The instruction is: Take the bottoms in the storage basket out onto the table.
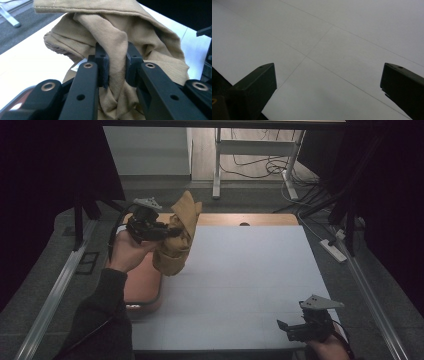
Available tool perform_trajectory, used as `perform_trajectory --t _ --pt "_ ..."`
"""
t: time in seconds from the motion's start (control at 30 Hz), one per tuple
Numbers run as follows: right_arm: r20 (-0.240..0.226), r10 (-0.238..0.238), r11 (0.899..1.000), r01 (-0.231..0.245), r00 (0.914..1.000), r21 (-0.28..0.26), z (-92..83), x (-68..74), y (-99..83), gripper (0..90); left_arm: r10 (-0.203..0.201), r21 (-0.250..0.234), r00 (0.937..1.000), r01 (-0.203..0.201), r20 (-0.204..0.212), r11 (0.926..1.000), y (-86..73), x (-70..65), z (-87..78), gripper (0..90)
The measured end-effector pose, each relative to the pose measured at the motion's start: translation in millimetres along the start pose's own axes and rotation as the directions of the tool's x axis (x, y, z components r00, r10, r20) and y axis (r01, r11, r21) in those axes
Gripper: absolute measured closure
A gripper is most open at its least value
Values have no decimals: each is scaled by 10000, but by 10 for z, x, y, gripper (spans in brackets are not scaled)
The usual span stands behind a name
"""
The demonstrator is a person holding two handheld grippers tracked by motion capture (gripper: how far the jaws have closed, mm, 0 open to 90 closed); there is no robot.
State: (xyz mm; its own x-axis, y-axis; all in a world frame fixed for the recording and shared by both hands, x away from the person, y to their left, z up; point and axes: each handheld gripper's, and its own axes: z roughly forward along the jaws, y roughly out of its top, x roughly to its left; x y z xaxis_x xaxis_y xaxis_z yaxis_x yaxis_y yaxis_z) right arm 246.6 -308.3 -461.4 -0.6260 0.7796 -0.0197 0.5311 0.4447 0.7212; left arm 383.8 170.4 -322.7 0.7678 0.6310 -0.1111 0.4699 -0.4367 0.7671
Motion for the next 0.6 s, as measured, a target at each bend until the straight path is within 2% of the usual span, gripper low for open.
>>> perform_trajectory --t 0.27,0.6 --pt "-5 14 10000 -14 10000 -5 -3 -2 -1 8 294 -101 9990 -291 331 9995 115 -109 123 763" --pt "-8 25 10000 -25 10000 -19 -5 -3 -2 8 671 45 9965 -674 505 9977 210 -233 320 762"
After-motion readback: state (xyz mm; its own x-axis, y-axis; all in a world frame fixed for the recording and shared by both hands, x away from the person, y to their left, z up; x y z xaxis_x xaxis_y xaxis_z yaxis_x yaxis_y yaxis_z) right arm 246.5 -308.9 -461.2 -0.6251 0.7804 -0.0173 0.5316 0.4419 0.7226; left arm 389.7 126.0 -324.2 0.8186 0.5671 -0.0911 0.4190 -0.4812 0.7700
